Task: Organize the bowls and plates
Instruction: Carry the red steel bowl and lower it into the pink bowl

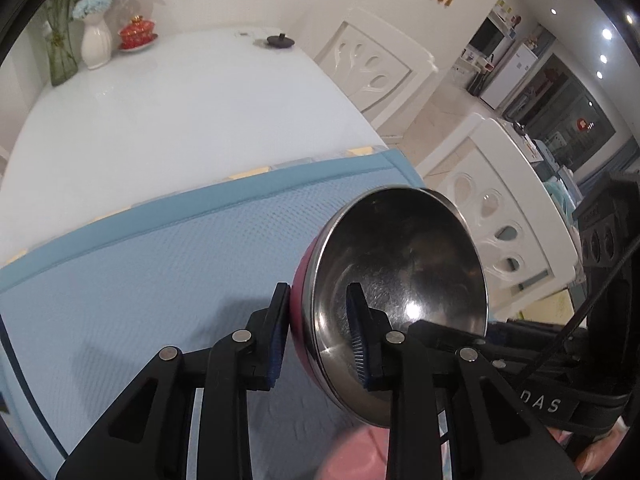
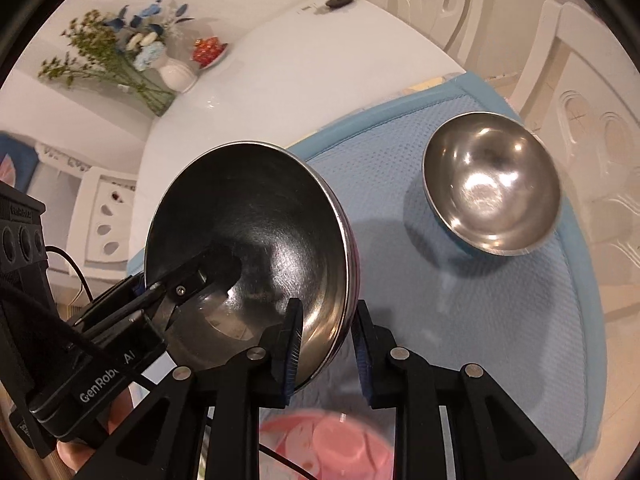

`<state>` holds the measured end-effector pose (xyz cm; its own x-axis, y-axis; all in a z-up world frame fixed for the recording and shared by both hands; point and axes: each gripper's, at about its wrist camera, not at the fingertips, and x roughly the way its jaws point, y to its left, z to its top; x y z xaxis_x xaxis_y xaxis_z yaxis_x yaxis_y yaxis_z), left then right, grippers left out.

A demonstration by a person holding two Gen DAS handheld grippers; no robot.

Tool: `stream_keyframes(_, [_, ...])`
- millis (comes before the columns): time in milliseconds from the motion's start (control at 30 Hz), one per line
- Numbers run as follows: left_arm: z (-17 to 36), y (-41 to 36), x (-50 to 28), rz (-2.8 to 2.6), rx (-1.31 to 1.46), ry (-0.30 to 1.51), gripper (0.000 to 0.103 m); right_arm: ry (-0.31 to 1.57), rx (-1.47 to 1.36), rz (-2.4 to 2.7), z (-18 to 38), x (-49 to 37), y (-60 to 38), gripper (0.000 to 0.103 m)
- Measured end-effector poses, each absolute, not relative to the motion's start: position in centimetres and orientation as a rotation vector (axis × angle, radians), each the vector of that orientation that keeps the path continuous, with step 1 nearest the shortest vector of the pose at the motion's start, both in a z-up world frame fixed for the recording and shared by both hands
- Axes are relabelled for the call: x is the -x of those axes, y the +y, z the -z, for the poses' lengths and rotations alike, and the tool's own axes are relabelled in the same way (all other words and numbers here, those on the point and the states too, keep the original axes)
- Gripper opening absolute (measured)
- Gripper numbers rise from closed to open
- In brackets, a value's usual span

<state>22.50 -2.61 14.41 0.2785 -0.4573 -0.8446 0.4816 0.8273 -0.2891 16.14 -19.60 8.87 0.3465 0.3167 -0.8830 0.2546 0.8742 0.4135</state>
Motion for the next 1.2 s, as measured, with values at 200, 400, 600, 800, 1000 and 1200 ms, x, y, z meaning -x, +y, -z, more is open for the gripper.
stream_keyframes(200, [-16.2, -1.9, -18.4, 0.601, -0.042, 1.099, 0.025, 1.253, -0.53, -0.066, -10.9, -12.6, -18.0, 0.024])
stream_keyframes(400, [-17.0, -1.1, -14.5, 0.608, -0.063, 1.095, 0.025, 1.288, -0.538, -0.088, -11.2, -9.0, -16.7, 0.024])
stream_keyframes(600, [-15.8, -0.6, -10.8, 0.623, -0.052, 1.129, 0.025, 1.336, -0.505, -0.085, -10.5, -5.5, -15.9, 0.024])
stream_keyframes(800, [-12.9, -0.2, -8.0, 0.62, -0.009, 1.217, 0.025, 1.399, -0.501, -0.074, -8.3, -2.9, -16.0, 0.024])
stream_keyframes(1000, [-10.4, -0.3, -6.7, 0.61, 0.041, 1.295, 0.025, 1.445, -0.488, -0.06, -6.5, -2.0, -16.0, 0.024])
stream_keyframes(1200, [-9.9, -1.0, -5.9, 0.593, -0.003, 1.289, 0.025, 1.469, -0.501, -0.063, -5.3, -2.0, -15.6, 0.024])
